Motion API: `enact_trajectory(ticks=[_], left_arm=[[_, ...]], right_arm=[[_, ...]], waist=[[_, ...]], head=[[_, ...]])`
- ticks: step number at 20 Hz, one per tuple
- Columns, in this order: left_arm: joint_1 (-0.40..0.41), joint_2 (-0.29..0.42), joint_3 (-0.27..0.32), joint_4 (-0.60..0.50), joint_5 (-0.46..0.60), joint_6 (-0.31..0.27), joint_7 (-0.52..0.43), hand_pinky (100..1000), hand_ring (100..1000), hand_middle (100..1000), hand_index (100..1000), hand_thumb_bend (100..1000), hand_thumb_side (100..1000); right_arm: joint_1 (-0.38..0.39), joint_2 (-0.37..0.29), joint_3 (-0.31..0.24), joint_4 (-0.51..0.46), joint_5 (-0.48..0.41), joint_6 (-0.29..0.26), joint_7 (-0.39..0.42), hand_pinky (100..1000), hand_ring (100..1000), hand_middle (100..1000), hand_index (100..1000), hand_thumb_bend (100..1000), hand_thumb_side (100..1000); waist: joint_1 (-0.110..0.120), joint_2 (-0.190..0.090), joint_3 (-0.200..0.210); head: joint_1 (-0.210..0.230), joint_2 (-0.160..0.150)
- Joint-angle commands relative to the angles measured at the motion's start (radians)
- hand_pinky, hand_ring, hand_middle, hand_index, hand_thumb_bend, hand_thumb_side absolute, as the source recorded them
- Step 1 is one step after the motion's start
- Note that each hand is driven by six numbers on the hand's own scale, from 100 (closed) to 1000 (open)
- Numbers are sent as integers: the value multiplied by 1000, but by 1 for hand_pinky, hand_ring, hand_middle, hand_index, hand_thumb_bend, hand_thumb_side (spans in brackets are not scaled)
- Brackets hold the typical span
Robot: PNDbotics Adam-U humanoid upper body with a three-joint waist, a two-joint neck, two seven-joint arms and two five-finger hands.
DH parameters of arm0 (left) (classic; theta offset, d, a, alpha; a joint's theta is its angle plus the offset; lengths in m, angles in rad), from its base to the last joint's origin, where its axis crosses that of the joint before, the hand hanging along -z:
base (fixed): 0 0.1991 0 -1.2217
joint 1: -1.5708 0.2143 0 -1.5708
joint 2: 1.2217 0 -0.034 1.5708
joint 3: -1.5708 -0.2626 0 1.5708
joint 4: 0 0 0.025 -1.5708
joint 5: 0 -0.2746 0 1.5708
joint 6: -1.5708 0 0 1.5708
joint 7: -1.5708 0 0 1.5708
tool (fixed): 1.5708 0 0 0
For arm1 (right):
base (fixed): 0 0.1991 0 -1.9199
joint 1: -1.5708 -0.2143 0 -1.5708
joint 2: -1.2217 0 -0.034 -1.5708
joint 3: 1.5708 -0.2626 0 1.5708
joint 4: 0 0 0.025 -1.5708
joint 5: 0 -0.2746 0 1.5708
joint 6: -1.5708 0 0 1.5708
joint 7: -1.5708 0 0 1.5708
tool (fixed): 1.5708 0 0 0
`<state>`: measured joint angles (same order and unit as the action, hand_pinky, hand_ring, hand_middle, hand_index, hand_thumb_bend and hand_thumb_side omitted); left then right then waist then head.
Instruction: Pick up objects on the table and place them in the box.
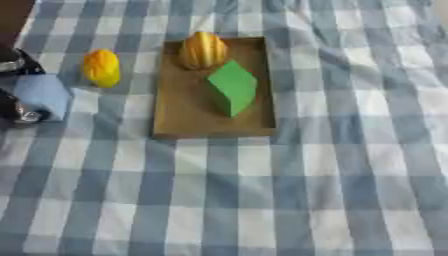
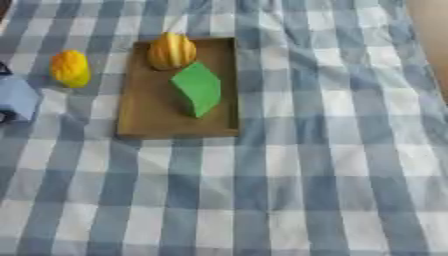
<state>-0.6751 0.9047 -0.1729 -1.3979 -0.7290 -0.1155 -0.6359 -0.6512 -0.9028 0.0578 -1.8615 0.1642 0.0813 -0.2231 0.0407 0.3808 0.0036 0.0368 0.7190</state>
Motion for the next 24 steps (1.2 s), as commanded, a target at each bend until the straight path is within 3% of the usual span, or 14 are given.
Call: enact_trajectory(ticks=[1,4,5,6,9,17,24], left_arm=[[-45,20,37,-93,22,-1,10,746,685,578,717,145,283],[-106,-10,26,-176,68,-18,23,752,669,569,713,100,285],[-132,-27,11,-203,85,-22,20,746,664,567,711,100,380],[-156,-43,-4,-224,102,-20,13,741,660,564,710,100,285],[-234,-103,-47,-251,151,-6,-6,731,651,560,708,100,297],[-354,-255,-112,-150,133,8,-31,720,643,552,701,100,321],[-368,-303,-150,-50,71,-14,-68,731,667,565,709,117,331]], right_arm=[[-10,-31,-18,-3,-7,-5,-3,827,737,677,829,100,837],[-15,-31,-21,-5,-12,-7,-4,827,737,678,829,100,829],[-19,-30,-19,-7,-14,-9,-3,826,737,678,829,100,835],[-23,-28,-18,-7,-15,-9,-1,827,737,678,828,100,826],[-34,-23,-8,-7,-18,-11,8,827,737,679,828,100,829],[-43,-11,-1,-6,-18,-10,17,827,737,678,828,100,833],[-47,-4,2,-3,-19,-10,19,827,736,677,829,100,842]], waist=[[0,-29,4],[3,-37,7],[5,-40,6],[5,-43,5],[6,-49,-2],[11,-53,-26],[18,-48,-38]], head=[[-6,-3],[-12,3],[-12,3],[-13,3],[-20,2],[-26,-13],[-25,-18]])
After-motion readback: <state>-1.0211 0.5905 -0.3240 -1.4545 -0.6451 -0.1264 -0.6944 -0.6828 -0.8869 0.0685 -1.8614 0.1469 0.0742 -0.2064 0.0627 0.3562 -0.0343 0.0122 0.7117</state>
